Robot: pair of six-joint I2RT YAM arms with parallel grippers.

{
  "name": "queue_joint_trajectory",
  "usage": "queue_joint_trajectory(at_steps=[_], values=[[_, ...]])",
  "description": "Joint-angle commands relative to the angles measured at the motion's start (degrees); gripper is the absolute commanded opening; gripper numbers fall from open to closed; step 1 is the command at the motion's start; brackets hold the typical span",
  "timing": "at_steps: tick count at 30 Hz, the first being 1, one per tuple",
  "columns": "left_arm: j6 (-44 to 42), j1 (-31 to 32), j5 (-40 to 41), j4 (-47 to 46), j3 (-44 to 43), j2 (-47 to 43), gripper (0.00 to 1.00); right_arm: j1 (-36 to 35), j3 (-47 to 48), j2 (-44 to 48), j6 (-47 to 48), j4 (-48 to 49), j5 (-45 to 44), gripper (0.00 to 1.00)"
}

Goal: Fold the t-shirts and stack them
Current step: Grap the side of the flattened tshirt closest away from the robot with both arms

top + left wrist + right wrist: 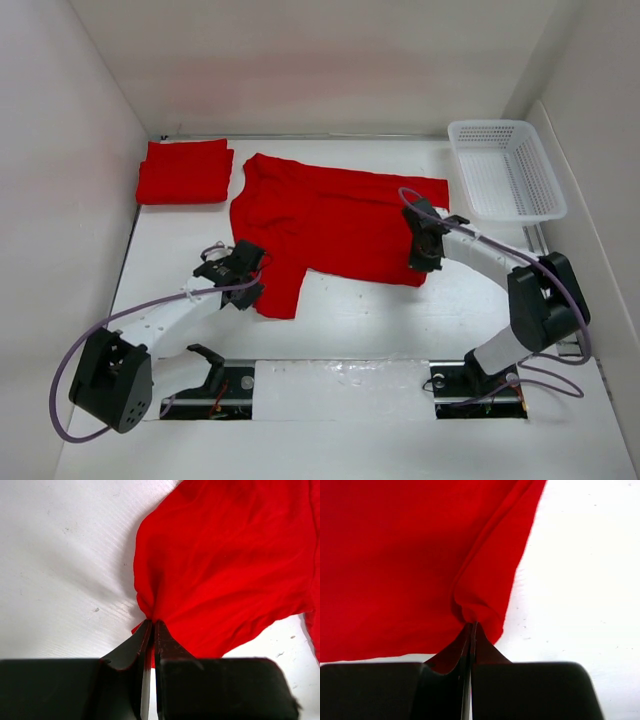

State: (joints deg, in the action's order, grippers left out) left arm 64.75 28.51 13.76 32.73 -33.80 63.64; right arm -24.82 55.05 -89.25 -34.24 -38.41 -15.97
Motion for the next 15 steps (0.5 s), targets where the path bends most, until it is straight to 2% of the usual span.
queue_joint_trajectory(at_steps=[1,9,15], values=[[-0.4,0.3,1.6,0.9,-2.6,-1.6,0.0,1.7,-1.7,3.0,1.3,2.0,1.3,0.0],[-4.4,0.3,1.6,0.3,-6.9,-1.1,0.0,4.9,-6.0,11.6,1.8,4.3,4.8,0.0],[-7.3,0.3,2.9,-2.1,-11.1,0.9,0.0,11.1,-7.9,17.5,2.9,5.0,4.3,0.0]])
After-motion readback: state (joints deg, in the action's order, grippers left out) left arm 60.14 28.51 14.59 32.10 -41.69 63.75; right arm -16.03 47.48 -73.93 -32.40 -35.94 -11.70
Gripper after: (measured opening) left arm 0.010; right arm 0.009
